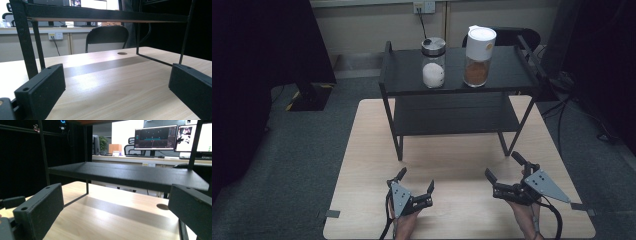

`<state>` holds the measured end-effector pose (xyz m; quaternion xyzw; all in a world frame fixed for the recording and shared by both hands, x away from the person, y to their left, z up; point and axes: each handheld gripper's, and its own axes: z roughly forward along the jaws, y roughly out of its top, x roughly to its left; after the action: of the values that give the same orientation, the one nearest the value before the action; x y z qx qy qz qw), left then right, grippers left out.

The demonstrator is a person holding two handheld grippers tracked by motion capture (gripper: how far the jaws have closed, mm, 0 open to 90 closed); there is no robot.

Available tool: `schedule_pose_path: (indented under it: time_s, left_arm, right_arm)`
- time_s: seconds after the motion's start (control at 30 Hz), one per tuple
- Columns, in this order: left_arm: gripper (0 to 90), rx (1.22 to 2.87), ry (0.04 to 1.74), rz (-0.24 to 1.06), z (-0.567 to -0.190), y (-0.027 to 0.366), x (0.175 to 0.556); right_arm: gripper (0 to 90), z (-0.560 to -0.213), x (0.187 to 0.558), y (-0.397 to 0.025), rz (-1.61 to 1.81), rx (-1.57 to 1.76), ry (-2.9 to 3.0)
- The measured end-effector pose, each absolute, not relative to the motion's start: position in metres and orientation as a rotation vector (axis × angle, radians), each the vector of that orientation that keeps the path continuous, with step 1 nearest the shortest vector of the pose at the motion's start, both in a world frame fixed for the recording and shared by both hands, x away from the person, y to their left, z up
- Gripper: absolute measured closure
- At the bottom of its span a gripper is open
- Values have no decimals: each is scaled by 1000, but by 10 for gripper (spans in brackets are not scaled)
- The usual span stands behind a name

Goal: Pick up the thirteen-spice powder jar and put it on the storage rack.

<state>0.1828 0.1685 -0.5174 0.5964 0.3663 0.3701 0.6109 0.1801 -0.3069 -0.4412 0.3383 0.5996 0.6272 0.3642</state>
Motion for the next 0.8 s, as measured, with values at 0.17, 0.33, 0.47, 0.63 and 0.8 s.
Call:
schedule_pose_path:
  time_s: [0.17,0.33,0.47,0.63,0.8]
  left_arm:
    - [3,1377,845,854,-517,169,183]
    - [3,1376,845,854,-517,168,183]
    - [3,1376,846,854,-517,168,183]
    - [2,1376,845,854,-517,168,183]
    - [2,1376,845,854,-517,168,183]
  right_arm:
    - [0,-453,176,-306,1592,882,1536]
    - [0,-464,173,-306,1568,884,1547]
    - [0,-470,172,-306,1556,892,1551]
    - [0,-477,171,-306,1542,903,1554]
    - [0,-486,169,-304,1536,916,1545]
